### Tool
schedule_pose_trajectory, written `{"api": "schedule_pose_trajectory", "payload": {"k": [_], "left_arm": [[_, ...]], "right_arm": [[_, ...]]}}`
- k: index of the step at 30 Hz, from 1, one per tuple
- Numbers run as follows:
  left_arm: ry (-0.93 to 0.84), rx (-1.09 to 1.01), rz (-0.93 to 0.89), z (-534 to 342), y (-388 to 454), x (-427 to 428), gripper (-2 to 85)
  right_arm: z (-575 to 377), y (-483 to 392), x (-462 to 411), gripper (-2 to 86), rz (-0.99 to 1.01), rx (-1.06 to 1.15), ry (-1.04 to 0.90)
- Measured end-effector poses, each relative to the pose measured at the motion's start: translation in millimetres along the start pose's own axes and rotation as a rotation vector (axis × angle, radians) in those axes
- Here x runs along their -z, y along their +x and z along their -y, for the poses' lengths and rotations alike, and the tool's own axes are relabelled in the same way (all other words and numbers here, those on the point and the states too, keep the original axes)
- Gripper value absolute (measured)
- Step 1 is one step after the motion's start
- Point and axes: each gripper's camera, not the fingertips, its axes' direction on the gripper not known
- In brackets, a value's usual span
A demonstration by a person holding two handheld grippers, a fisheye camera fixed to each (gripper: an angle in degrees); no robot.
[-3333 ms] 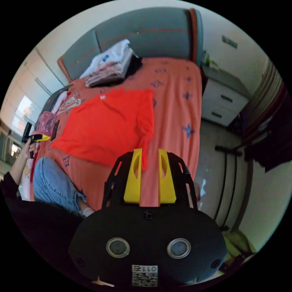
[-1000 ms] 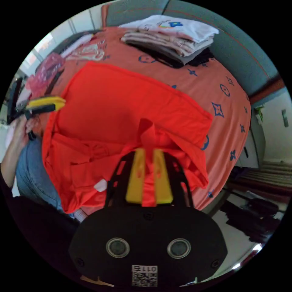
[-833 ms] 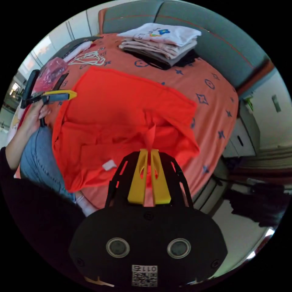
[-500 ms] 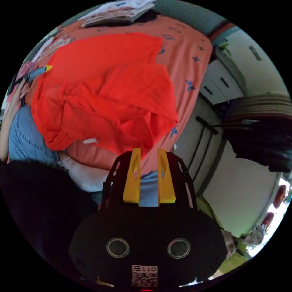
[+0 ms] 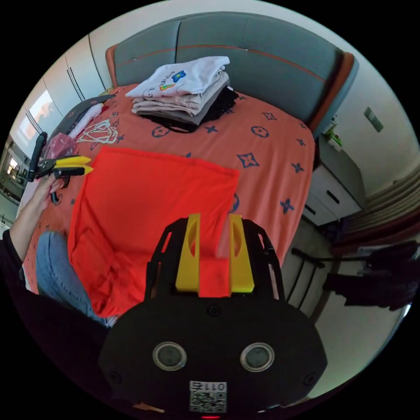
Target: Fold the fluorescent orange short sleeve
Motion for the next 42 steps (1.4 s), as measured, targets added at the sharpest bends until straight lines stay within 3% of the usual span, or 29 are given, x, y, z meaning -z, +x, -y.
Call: {"api": "schedule_pose_trajectory", "payload": {"k": [8, 12, 15, 18, 20, 22, 26, 31, 35, 38, 42], "left_arm": [[-0.06, 0.314, 0.002, 7.8, -66.9, 23.8, 15.7], [-0.156, 0.39, -0.18, 10.3, -70.9, 9.3, 20.4], [-0.131, 0.442, -0.155, 10.1, -48.2, 21.7, 20.7], [-0.191, 0.325, 0.146, 0.7, -13.9, 37.2, 5.1], [-0.186, 0.256, 0.002, -8.0, 3.7, 48.9, 1.6], [-0.166, 0.188, -0.26, -21.1, 24.9, 72.4, 0.4], [-0.051, 0.144, -0.431, -43.2, 41.5, 146.0, -0.1], [0.125, 0.06, -0.329, -54.1, 53.7, 288.7, -0.3], [0.227, 0.065, -0.276, -33.4, 75.4, 371.2, -0.3], [0.411, 0.025, -0.304, -23.3, 109.1, 452.1, -0.3], [0.583, -0.096, -0.194, -35.2, 163.8, 556.2, -0.3]], "right_arm": [[60.9, 21.9, -26.9, 13.3, 0.08, -0.025, -0.158], [61.3, 15.3, -16.0, 13.4, 0.288, -0.091, -0.139], [50.9, -9.7, -1.3, 12.0, 0.161, -0.075, -0.125], [38.6, -24.9, 24.4, 6.7, 0.188, -0.049, -0.106], [31.0, -29.9, 44.3, 4.6, 0.274, -0.067, -0.126], [14.8, -45.4, 81.2, 3.5, 0.317, -0.005, -0.126], [-18.1, -63.4, 173.3, 2.8, 0.315, 0.071, -0.013], [-50.6, -78.3, 320.3, 2.5, 0.051, 0.109, 0.15], [-44.7, -74.1, 426.3, 2.5, 0.104, 0.005, 0.334], [-44.6, -95.4, 522.0, 2.3, -0.093, 0.031, 0.465], [-66.7, -128.4, 629.9, 2.1, -0.245, 0.076, 0.621]]}}
